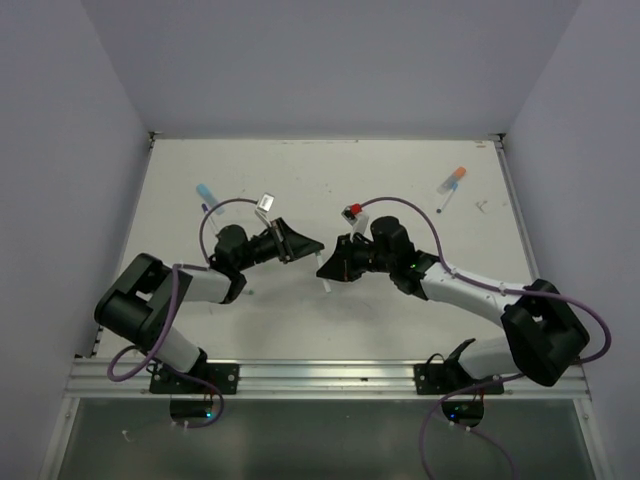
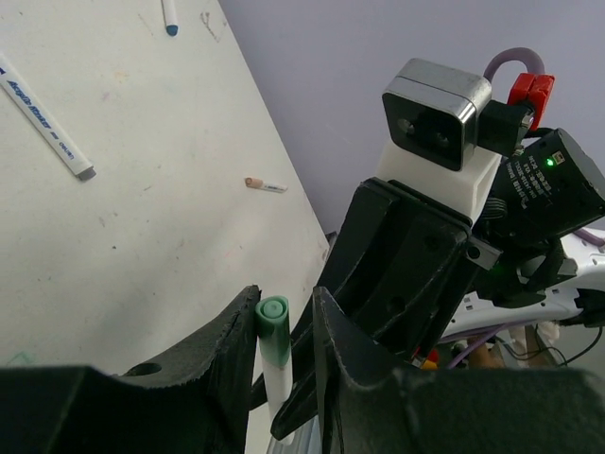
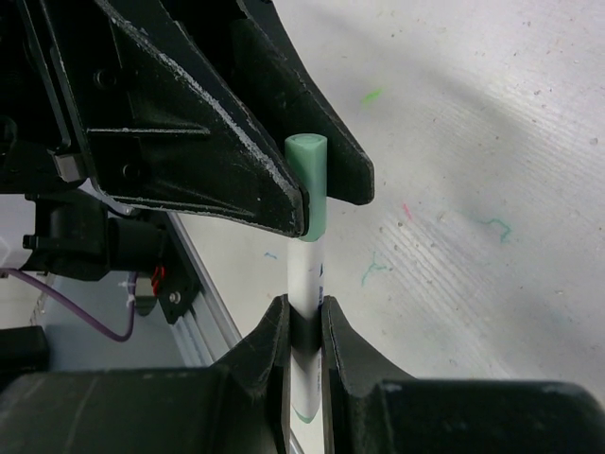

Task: Open the pen caps

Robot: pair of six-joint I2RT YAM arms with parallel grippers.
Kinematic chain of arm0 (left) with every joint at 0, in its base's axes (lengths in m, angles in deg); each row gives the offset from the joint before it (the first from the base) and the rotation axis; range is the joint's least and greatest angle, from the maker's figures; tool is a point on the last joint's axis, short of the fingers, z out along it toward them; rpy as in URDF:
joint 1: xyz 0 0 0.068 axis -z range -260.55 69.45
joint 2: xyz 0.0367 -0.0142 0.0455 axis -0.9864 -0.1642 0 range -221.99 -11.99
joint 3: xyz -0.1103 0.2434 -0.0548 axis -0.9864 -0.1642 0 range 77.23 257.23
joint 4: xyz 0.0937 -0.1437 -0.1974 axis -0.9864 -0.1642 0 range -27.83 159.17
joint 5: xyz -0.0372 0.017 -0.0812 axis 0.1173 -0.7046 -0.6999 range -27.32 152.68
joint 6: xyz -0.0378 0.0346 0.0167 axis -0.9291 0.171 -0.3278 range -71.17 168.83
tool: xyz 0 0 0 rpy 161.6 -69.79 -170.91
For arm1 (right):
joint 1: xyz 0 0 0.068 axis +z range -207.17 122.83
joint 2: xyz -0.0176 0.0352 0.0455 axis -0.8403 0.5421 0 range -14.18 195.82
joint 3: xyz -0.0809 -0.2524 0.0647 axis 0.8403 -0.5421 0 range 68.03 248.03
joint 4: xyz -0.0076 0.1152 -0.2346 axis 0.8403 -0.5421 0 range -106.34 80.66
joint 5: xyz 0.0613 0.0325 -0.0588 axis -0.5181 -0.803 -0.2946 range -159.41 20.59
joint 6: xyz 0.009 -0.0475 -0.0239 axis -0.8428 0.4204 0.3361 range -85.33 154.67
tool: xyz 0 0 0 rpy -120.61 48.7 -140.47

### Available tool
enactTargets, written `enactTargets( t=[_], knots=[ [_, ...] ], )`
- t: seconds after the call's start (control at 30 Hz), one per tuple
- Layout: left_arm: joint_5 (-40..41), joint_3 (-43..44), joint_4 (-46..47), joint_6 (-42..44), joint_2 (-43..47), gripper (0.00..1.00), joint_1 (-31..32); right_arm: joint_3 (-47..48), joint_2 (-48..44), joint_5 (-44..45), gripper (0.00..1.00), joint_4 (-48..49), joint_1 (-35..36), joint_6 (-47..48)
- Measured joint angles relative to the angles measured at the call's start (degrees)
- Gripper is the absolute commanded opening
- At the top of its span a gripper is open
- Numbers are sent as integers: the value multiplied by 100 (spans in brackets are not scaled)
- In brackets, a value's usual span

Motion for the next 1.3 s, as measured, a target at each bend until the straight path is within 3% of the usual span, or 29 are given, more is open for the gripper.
enactTargets(
  t=[0.1,0.23,0.33,0.5,0.57,0.63,0.83,1.07,1.17,1.3],
  knots=[
    [7,0,42,-20,-74,30,2,0,83,-31,0,92,-50,-59],
    [39,0,83,-24,-157,21,0,0,133,-103,0,160,-90,-125],
    [61,0,103,-24,-166,0,0,0,146,-149,0,197,-122,-162],
    [70,74,-37,-7,-175,0,-2,0,166,-118,0,214,-136,-173],
    [114,280,-566,105,-162,0,4,39,166,103,0,61,-122,-92],
    [350,564,-1373,299,-79,0,59,199,166,612,0,-295,0,94],
    [1154,1550,-3679,791,345,0,140,1174,385,3552,0,-1495,1073,798],
    [1600,2044,-4690,820,326,0,120,1720,909,5250,0,-1875,1576,1204],
    [1547,1858,-4297,715,326,0,92,1716,929,5097,0,-1810,1526,1266],
    [1255,1397,-3296,623,293,0,0,1231,586,3451,0,-1266,885,1191]
  ],
)
